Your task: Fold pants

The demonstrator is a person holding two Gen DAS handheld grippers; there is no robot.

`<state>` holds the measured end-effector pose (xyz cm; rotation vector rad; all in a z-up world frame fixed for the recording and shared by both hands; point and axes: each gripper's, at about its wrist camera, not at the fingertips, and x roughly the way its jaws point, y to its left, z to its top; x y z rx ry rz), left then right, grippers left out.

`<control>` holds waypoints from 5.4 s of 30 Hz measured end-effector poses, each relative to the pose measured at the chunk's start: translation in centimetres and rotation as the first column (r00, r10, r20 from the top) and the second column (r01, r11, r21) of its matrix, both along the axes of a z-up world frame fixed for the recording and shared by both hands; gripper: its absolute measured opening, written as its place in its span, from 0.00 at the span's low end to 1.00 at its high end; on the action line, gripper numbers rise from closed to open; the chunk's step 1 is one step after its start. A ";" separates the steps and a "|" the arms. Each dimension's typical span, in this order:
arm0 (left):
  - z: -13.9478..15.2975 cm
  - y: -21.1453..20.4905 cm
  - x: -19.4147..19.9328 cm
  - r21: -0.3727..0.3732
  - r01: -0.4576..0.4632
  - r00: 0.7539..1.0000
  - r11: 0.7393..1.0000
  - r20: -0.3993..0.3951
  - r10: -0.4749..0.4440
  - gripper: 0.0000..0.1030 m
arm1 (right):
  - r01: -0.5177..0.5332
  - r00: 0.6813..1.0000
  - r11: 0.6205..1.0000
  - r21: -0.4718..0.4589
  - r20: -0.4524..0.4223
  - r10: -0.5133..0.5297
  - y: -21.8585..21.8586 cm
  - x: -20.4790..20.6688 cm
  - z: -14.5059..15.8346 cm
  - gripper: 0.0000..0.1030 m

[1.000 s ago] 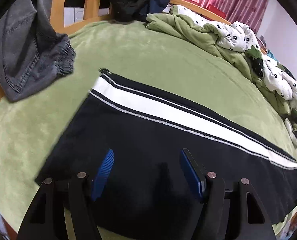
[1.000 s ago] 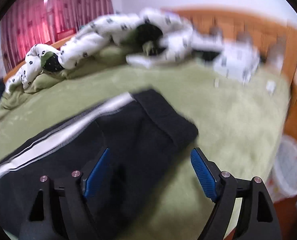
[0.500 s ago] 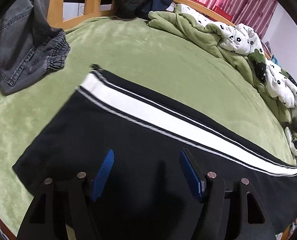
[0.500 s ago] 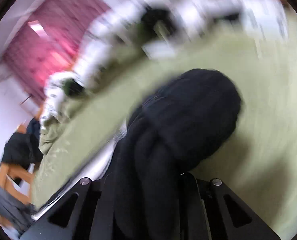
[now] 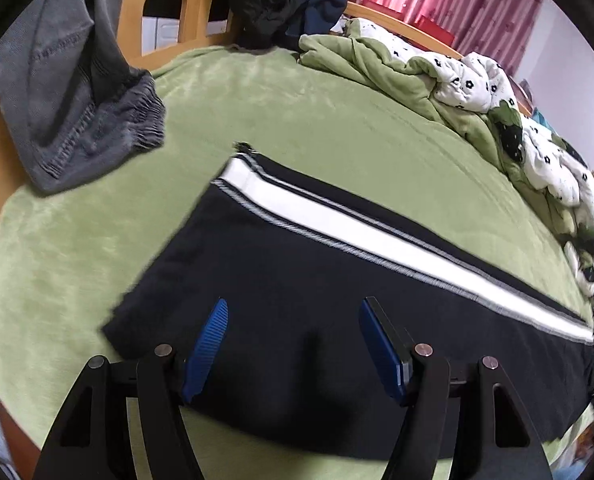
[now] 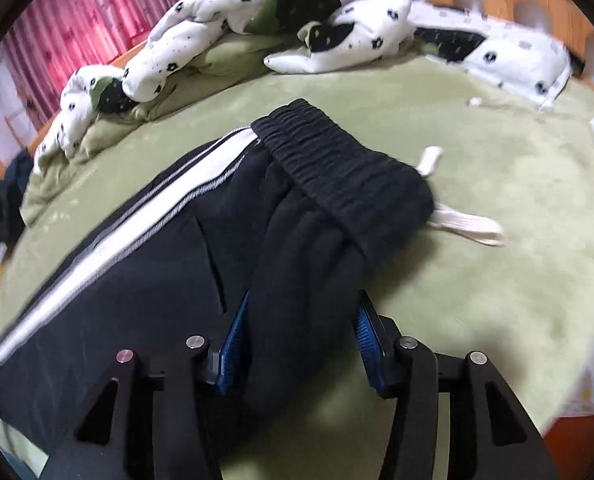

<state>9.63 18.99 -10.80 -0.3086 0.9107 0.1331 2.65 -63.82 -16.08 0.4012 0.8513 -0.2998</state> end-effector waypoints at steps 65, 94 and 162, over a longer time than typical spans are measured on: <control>12.7 -11.8 -0.6 0.094 0.274 0.931 0.957 0.222 -0.289 0.16 | -0.407 0.910 0.891 -0.200 0.000 0.415 30.4 0.8 10.5 0.55; 6.6 -18.3 -3.0 0.165 0.361 0.932 0.918 -0.056 -0.357 0.66 | -0.470 0.881 0.876 -0.107 0.008 0.473 28.0 -1.1 9.1 0.57; -4.4 -14.5 -6.6 0.142 0.256 0.965 0.956 -0.093 -0.245 0.64 | -0.542 0.838 0.834 0.106 -0.014 0.546 37.6 2.4 -0.1 0.20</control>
